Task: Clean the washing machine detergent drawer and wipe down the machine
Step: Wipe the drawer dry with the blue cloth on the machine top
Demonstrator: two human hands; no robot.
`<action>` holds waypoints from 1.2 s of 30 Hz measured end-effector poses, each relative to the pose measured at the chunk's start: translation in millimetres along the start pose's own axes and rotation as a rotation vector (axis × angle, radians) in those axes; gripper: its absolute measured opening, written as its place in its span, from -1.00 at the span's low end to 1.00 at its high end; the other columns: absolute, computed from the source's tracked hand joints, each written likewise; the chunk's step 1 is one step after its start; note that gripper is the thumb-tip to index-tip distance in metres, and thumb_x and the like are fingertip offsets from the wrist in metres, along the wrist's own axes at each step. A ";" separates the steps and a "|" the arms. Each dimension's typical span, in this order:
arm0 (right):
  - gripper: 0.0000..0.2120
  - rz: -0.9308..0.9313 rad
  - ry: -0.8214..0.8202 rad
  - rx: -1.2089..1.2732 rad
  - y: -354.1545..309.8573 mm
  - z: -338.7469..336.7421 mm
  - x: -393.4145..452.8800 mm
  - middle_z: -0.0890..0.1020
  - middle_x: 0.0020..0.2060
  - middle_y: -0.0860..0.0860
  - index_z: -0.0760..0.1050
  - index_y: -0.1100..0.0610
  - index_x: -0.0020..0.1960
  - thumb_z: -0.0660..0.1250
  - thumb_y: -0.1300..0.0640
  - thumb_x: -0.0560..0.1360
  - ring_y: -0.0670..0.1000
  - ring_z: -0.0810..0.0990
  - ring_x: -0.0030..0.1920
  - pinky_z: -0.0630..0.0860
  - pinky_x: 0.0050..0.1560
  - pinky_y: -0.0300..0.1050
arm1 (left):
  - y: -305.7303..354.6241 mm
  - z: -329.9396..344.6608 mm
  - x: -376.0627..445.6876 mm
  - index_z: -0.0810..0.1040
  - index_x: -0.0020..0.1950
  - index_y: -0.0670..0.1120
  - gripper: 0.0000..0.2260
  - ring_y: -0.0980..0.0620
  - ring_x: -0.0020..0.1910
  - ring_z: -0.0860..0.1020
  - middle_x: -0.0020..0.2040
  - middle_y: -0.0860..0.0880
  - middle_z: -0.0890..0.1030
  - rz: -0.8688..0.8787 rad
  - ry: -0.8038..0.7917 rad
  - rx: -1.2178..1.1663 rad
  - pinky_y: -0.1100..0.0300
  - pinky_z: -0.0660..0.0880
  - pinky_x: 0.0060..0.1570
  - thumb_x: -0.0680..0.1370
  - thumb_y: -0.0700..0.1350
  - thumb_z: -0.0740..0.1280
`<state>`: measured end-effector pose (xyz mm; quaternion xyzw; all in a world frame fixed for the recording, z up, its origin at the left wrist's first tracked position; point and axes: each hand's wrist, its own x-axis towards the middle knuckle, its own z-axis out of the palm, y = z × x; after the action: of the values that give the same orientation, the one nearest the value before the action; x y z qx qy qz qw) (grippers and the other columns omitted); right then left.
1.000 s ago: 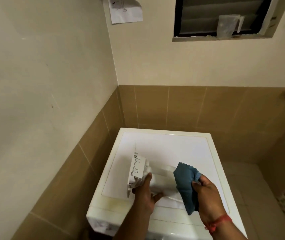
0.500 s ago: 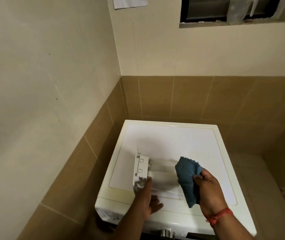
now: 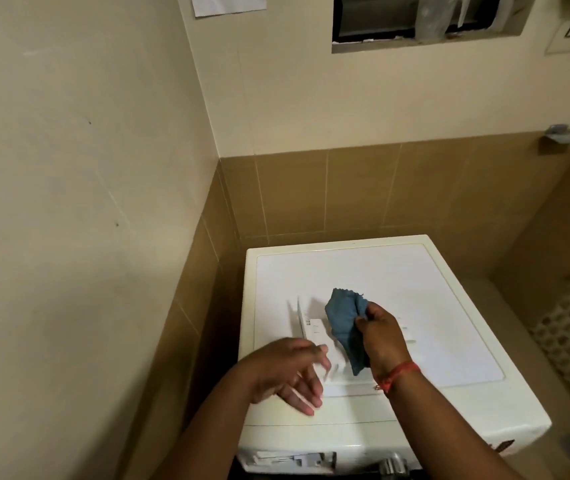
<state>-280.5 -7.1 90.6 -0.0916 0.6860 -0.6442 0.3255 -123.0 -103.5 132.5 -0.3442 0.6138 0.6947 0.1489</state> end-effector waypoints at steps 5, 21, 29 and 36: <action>-0.72 -0.065 0.065 -0.148 3.2 38.1 4.6 0.60 -0.18 0.14 0.56 0.26 -0.05 0.10 0.44 0.46 0.06 0.53 -0.15 0.46 -0.13 -0.10 | 7.4 -39.8 20.0 0.56 0.13 -0.14 -0.79 -0.17 -0.23 0.66 -0.20 -0.19 0.60 0.116 0.224 -0.187 -0.10 0.64 -0.18 0.61 -0.03 0.31; -0.73 -0.298 -0.170 -0.848 28.7 47.0 -18.1 0.63 -0.09 0.01 0.56 0.08 0.12 0.24 0.30 0.49 -0.05 0.55 -0.12 0.36 -0.20 -0.43 | -24.1 -15.4 120.5 0.22 0.55 -0.03 -0.60 -0.03 0.44 0.35 0.50 -0.05 0.33 0.318 0.519 -0.008 0.18 0.26 0.40 0.70 -0.03 0.05; -0.68 -0.269 -0.184 -0.768 28.6 28.3 -29.6 0.64 -0.06 0.01 0.59 0.08 0.12 0.24 0.34 0.46 0.00 0.58 -0.06 0.41 -0.14 -0.35 | -32.9 7.0 129.2 0.48 0.29 -0.04 -0.68 0.07 0.10 0.52 0.09 0.07 0.56 0.311 0.625 -0.142 0.22 0.39 0.17 0.69 0.04 0.05; -0.66 -0.303 -0.277 -0.724 46.8 5.2 -59.4 0.60 -0.04 0.04 0.58 0.13 0.14 0.22 0.39 0.45 0.00 0.57 -0.05 0.52 0.00 -0.22 | -27.1 12.0 134.2 0.52 0.11 -0.11 -0.71 -0.01 0.06 0.57 0.06 -0.05 0.62 0.296 0.746 -0.069 0.20 0.44 0.09 0.69 0.03 0.10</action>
<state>-217.9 28.2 66.2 -0.3859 0.7967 -0.3835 0.2630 -205.9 -115.6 23.6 -0.4854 0.6451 0.5561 -0.1974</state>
